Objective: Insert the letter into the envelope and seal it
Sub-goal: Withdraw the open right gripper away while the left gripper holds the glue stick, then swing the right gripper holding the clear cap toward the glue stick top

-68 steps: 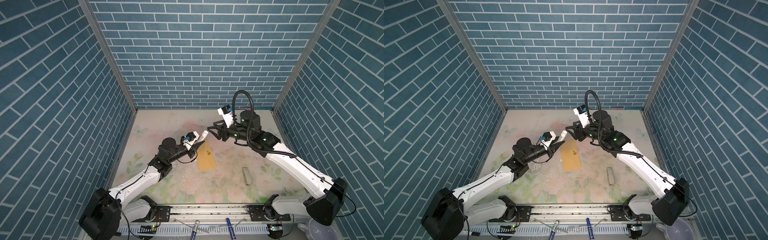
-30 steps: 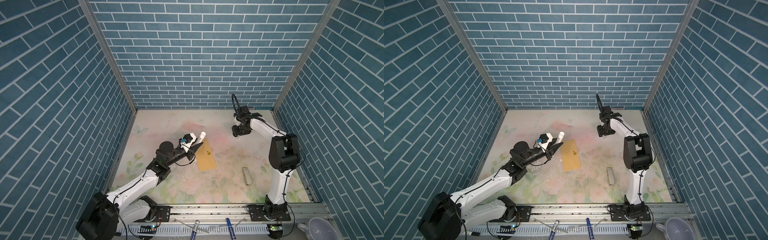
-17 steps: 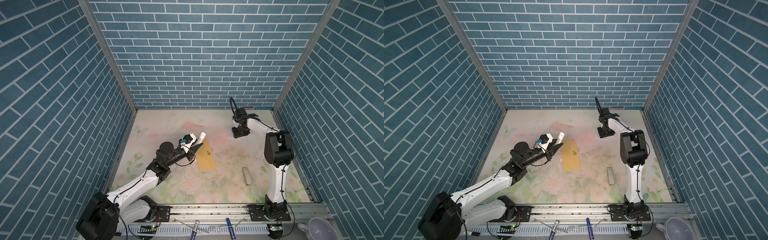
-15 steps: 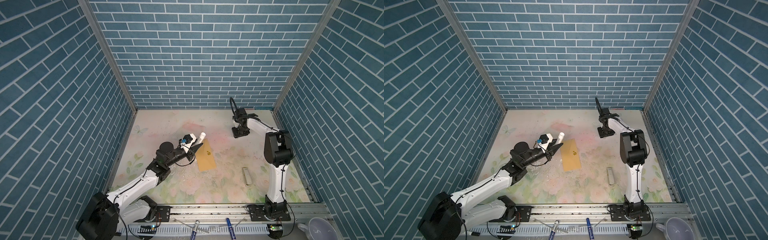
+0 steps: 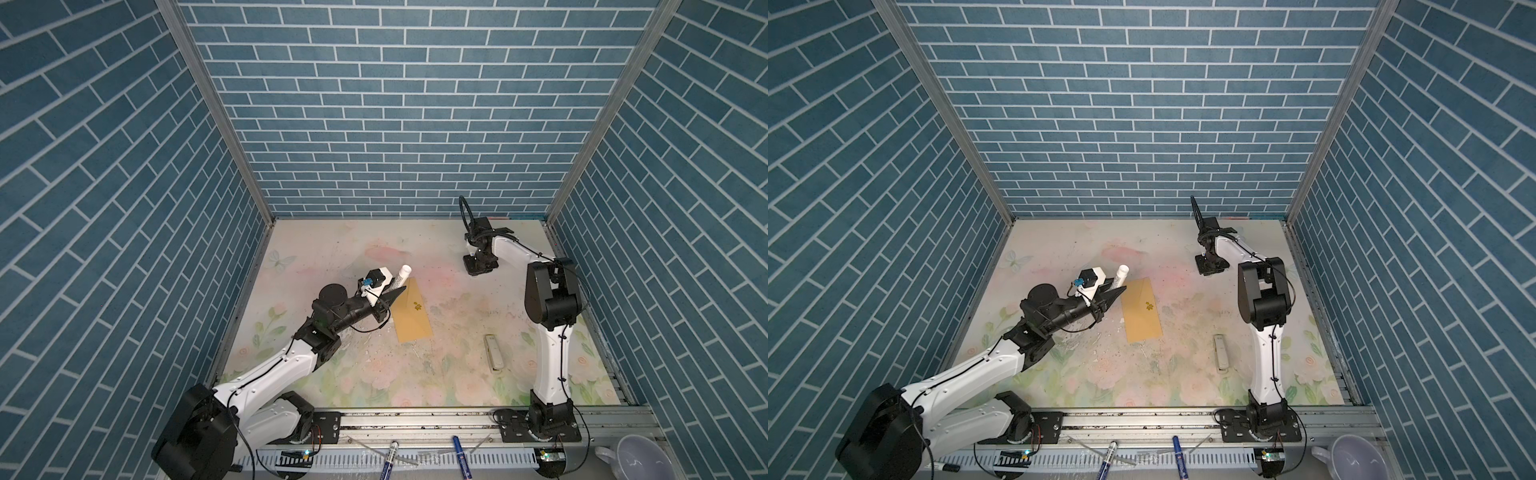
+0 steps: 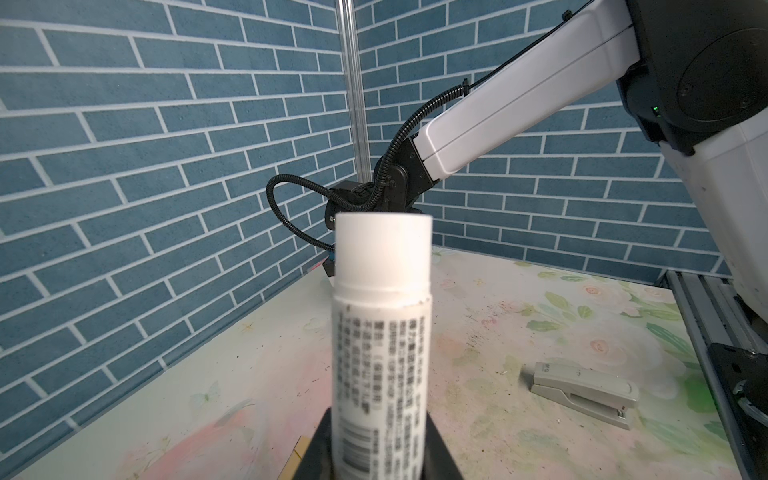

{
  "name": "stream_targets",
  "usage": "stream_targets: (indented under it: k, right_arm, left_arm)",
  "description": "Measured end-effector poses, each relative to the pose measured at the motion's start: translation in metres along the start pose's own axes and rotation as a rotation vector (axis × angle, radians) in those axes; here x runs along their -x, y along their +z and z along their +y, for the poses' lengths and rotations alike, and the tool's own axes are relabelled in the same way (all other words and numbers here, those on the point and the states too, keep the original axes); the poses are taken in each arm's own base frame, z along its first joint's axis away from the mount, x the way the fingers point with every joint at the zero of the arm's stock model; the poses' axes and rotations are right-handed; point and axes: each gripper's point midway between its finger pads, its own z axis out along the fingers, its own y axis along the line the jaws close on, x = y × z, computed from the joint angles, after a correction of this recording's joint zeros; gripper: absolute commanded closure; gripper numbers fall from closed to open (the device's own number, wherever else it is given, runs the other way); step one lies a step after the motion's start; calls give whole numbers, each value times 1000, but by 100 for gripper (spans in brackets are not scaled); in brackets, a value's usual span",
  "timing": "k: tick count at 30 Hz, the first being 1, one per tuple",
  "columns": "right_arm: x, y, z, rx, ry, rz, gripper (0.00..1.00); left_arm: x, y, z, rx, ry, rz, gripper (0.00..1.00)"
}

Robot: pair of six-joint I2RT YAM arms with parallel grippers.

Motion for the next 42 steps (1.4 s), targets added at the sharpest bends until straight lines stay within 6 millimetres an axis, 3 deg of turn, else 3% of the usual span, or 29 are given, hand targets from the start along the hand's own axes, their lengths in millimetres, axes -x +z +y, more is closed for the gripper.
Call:
stream_targets:
  k: [10, 14, 18, 25, 28, 38, 42]
  right_arm:
    - [0, -1, 0, 2, 1, 1, 81]
    - [2, -11, 2, 17, 2, -15, 83]
    - [16, -55, 6, 55, 6, -109, 84]
    - [29, -174, 21, 181, -2, -363, 88]
    - [24, -211, 35, 253, -19, -430, 89]
    - [-9, -289, 108, 539, -162, -507, 92]
    - [-27, -308, 137, 632, -228, -498, 92]
  left_arm:
    - [-3, 2, 0, -1, -3, 8, 100]
    - [-4, 4, 0, -5, -2, 5, 100]
    - [-4, 4, -1, -16, -2, 3, 100]
    - [-5, 4, -2, -22, -3, 4, 100]
    - [-5, 4, -3, -24, -2, 4, 100]
    - [-6, 4, -7, -47, 14, 6, 100]
    - [-9, 5, -9, -61, 12, 13, 100]
